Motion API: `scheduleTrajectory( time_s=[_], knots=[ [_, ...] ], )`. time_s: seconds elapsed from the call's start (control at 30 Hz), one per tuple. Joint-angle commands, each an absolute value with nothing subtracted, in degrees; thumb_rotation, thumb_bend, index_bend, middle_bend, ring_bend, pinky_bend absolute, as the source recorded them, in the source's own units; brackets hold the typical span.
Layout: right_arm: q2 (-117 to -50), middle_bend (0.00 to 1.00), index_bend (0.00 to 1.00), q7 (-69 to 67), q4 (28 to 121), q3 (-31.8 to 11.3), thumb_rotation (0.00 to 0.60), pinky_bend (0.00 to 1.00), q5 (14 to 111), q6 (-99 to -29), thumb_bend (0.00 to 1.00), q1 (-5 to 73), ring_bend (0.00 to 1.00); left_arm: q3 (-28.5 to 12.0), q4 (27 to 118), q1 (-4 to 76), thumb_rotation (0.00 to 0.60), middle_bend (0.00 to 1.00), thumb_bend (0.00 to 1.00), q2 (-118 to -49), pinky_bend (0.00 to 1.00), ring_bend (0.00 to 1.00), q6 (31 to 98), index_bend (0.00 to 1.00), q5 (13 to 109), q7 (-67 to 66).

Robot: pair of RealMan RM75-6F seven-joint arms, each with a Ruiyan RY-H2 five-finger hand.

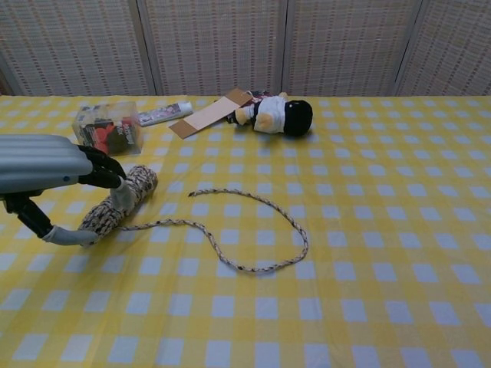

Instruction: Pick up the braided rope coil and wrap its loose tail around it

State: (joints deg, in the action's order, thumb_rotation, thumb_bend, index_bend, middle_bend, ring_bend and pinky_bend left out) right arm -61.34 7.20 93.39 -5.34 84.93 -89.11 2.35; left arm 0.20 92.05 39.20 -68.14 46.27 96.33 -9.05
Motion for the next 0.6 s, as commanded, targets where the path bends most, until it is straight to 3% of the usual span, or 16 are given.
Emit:
scheduleTrajectory(
  time_s=[0.03, 0.6],
  knots=[
    [-61.39, 0.27, 0.18, 6.99, 93.25, -5.34, 0.6, 0.29, 84.84, -89.11, 0.38, 2.27, 0.17, 0.64, 92.11, 39.5, 0.266, 0.31, 0.32, -68.99, 0.11, 0.13, 45.67, 0.32, 95.36, -9.97],
    [-61.82, 0.27, 0.18, 5.44, 92.26, -5.32, 0.6, 0.29, 84.52, -89.27, 0.38, 1.75, 0.17, 0.98, 87.3, 40.34, 0.251, 0.31, 0.32, -71.1, 0.09, 0.12, 41.97, 0.34, 86.31, -17.94]
  ],
)
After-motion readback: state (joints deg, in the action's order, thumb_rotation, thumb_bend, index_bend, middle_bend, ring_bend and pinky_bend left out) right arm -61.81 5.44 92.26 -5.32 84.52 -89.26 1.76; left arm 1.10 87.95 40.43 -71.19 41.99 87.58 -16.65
